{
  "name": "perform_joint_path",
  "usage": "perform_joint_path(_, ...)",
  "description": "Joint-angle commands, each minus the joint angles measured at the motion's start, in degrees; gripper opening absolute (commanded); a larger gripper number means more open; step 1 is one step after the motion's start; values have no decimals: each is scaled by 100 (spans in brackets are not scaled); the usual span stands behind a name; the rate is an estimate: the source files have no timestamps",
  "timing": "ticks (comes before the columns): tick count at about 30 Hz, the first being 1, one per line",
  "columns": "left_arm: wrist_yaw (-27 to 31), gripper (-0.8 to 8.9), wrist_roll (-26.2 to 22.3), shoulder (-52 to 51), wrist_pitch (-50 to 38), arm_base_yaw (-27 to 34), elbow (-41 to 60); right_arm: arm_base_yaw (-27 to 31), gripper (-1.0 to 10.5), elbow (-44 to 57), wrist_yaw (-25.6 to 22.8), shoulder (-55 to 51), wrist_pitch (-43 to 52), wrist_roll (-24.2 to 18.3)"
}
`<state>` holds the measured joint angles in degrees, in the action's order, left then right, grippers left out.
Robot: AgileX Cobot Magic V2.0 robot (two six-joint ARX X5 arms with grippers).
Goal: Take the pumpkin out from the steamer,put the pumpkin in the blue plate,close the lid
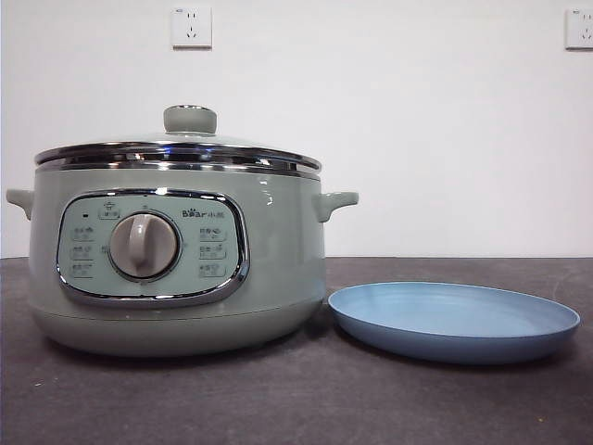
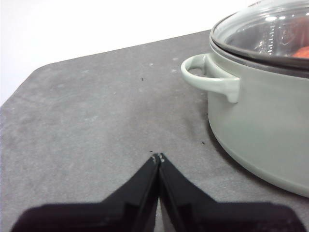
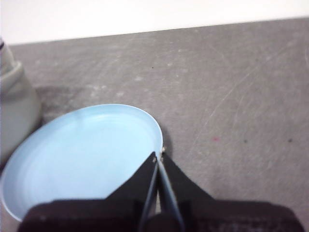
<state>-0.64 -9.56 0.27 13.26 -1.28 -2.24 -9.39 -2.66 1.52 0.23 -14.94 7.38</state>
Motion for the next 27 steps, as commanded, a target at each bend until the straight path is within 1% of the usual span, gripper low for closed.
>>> perform_joint_path(1, -367, -3, 540, -15, -79, 11, 79, -4, -17, 66, 2, -13, 42, 1248)
perform_joint_path(3, -918, -3, 1303, -15, -127, 11, 79, -4, -17, 66, -2, -13, 42, 1663)
perform_joint_path(5, -1569, -3, 2050, -15, -120, 11, 79, -4, -17, 66, -9, -13, 42, 1821)
perform_joint_path(7, -2063, -3, 2481, -15, -136, 11, 79, -4, -17, 66, -11, -13, 42, 1825)
perform_joint_path(8, -2201, -3, 2597, -15, -175, 11, 79, -4, -17, 66, -4, -13, 42, 1827)
perform_joint_path(10, -2218, -3, 2820, -15, -247, 11, 79, -4, -17, 66, 9, -13, 42, 1825)
perform_joint_path(18, -2140, -8, 3233, -7, -229, 11, 11, -4, -17, -11, 9, 11, -103, 1827)
perform_joint_path(22, -1884, -8, 3252, 131, -133, 11, -275, -4, -17, -306, 13, 188, -260, 1827)
perform_joint_path(27, -1672, -8, 3191, 695, -125, 11, -866, -4, -17, -927, 9, 629, -409, 1816)
